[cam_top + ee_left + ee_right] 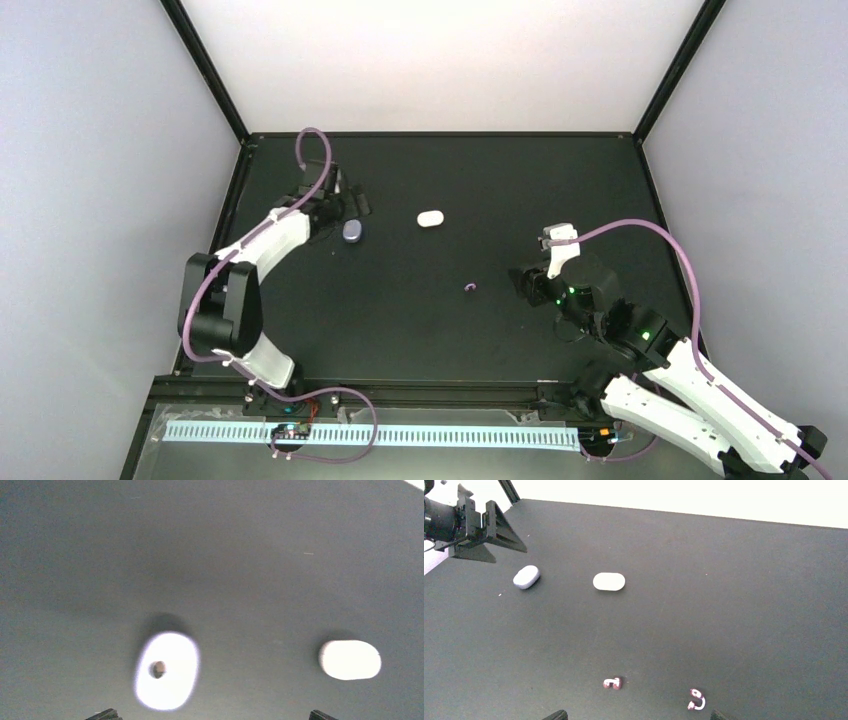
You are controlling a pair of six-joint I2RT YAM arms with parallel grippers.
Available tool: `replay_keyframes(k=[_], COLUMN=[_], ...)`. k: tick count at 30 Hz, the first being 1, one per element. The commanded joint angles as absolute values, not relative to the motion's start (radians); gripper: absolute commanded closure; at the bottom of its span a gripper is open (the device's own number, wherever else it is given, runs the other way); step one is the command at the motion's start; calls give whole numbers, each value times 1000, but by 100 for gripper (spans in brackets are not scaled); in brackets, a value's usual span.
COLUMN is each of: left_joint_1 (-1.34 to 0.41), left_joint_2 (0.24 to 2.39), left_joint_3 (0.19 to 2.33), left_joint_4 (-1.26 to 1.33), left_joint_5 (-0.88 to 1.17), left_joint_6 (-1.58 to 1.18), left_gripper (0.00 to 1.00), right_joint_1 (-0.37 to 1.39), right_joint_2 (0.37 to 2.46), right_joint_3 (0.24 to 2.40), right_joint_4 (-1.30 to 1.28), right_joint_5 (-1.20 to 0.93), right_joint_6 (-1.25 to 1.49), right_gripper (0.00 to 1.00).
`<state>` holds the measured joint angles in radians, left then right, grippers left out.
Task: Insert the wireless bluetooth earbuds into the charging case
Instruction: Move the charging case to the center of the board.
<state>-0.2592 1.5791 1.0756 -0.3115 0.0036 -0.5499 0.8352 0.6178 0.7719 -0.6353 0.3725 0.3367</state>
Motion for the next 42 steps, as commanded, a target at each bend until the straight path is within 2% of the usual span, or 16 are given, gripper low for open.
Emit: replay_keyframes(k=[1, 6, 14, 27, 30, 35, 42], left_joint_1=[-160, -135, -141, -200, -212, -238, -289], left_joint_2=[1644, 1750, 1856, 1963, 1960, 1921, 1775], left_joint_3=[1072, 1133, 1231, 1300, 1299, 1255, 1080], left_joint_4=[-420, -429, -438, -490, -492, -483, -421], left_joint_5=[1, 41, 71, -20, -15, -18, -9], left_joint_6=[-448, -410, -379, -311, -319, -349, -427], left_gripper=[1, 3, 15, 38, 43, 58, 61], right_joint_1=[832, 833, 833, 832, 832, 832, 833], right_joint_2=[614, 619, 638, 685, 680, 672, 667], right_joint_3=[772, 760, 776, 803, 804, 793, 779], right_joint_4=[-620, -621, -631, -611, -615, -614, -603], right_joint_5=[352, 343, 339, 309, 308, 304, 273], right_joint_6=[346, 355, 350, 341, 345, 359, 385], right_gripper=[26, 26, 26, 26, 26, 26, 26])
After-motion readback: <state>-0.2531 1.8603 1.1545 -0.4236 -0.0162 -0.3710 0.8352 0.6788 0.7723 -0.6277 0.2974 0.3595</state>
